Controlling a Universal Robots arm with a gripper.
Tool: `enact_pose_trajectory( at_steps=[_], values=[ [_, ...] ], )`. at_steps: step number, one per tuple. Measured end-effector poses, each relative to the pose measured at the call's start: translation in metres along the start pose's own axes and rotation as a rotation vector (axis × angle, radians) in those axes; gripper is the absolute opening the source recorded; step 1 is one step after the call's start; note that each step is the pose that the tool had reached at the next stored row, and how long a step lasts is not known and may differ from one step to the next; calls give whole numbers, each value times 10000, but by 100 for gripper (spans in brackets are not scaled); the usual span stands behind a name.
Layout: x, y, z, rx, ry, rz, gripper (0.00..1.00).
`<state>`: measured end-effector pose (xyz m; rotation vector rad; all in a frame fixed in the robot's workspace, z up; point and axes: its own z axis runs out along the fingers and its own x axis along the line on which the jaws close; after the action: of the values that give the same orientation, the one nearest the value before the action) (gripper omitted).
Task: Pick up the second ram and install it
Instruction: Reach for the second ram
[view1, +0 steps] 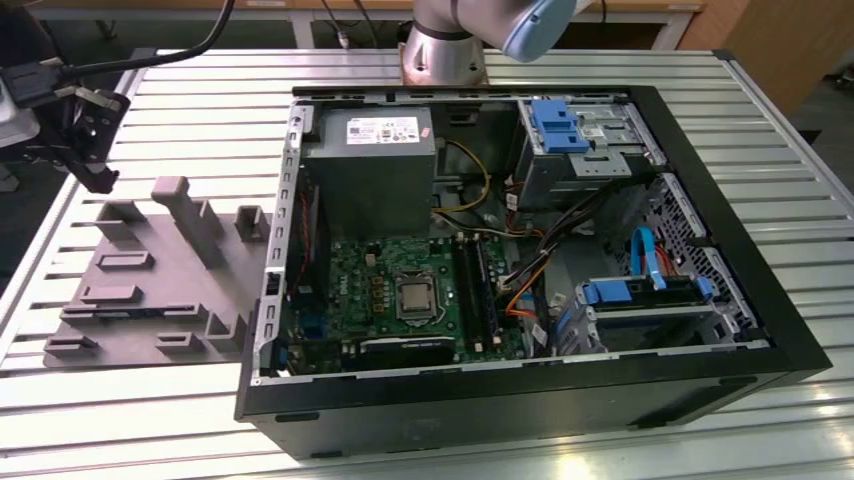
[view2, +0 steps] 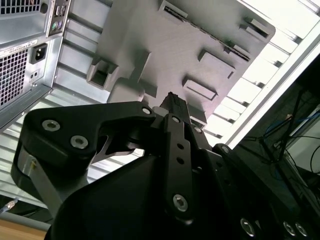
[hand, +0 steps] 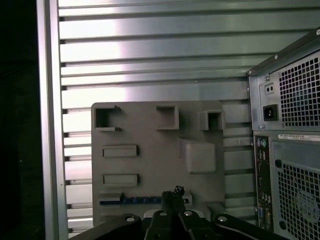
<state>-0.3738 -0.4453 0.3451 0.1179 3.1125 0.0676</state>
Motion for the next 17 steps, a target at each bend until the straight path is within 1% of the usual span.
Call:
enact_pose_trajectory(
  at_steps=[9, 17],
  values=[
    [14, -68, 34, 0, -1, 0, 11],
    [24, -101, 54, 0, 0, 1, 11]
  ],
)
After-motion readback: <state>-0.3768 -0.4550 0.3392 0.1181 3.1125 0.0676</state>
